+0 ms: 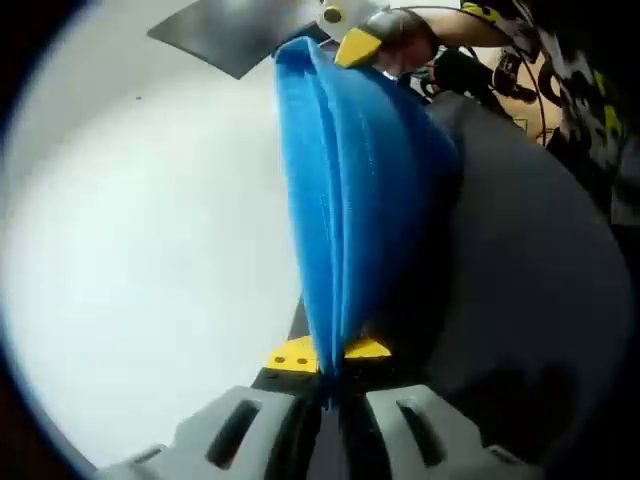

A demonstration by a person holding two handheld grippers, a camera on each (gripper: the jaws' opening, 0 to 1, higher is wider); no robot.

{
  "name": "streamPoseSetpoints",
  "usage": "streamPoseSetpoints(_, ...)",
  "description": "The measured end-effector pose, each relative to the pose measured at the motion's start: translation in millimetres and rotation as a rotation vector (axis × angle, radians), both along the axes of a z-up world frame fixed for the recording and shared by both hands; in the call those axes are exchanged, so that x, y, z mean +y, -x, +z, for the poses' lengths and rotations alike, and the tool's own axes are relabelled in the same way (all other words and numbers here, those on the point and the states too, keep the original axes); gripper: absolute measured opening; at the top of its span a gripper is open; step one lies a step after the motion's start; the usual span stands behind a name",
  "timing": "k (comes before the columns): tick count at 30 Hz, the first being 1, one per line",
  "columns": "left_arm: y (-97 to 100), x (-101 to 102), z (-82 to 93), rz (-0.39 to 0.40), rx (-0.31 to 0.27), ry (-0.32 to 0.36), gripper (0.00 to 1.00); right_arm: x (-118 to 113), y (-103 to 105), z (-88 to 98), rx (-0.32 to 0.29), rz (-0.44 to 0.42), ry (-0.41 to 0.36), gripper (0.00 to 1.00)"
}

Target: Spread out the cloth and fold it

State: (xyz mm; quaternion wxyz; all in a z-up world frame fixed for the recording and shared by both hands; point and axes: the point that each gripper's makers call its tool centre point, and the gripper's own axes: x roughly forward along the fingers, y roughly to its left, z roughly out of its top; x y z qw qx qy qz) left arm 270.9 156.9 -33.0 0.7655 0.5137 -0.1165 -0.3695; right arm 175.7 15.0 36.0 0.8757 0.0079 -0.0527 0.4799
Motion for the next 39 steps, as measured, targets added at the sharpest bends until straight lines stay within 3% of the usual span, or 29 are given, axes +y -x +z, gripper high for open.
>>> streamPoseSetpoints(4,15.7,-2.1,20.3,-0.003,-0.021,-0.027,0.01,-9.2,14.2,5.8,-0.043,0.016,0.022,0.03)
streamPoseSetpoints(11,59.1,-10.4,29.0,-0.038,-0.051,-0.139,0.01,-27.8,36.8,6.6,-0.069,0.030,0.039,0.03)
streamPoseSetpoints(14,70.6,-11.7,38.6,-0.042,-0.049,-0.142,0.00,-31.2,46.3,8.7,-0.068,0.053,0.051,0.03)
streamPoseSetpoints(17,80.8,-18.0,58.0,-0.050,-0.052,-0.123,0.00,-33.8,53.1,23.4,-0.111,0.065,0.070,0.03)
streamPoseSetpoints(22,79.5,-28.7,94.5,-0.045,-0.029,-0.028,0.00,-46.5,40.9,51.7,-0.138,0.017,0.036,0.03)
streamPoseSetpoints(26,74.4,-32.1,103.9,-0.047,0.034,-0.003,0.00,-51.2,27.1,60.2,-0.137,-0.003,0.021,0.03)
streamPoseSetpoints(34,83.6,-31.8,97.5,-0.054,0.076,-0.042,0.00,-54.9,23.0,48.8,-0.120,0.064,0.003,0.03)
streamPoseSetpoints(36,84.8,-29.3,105.1,-0.044,0.054,-0.069,0.00,-50.2,26.0,62.0,-0.111,0.117,-0.053,0.03)
streamPoseSetpoints(39,86.6,-23.9,130.1,-0.027,0.035,-0.061,0.00,-42.6,20.4,82.9,-0.124,0.136,-0.057,0.03)
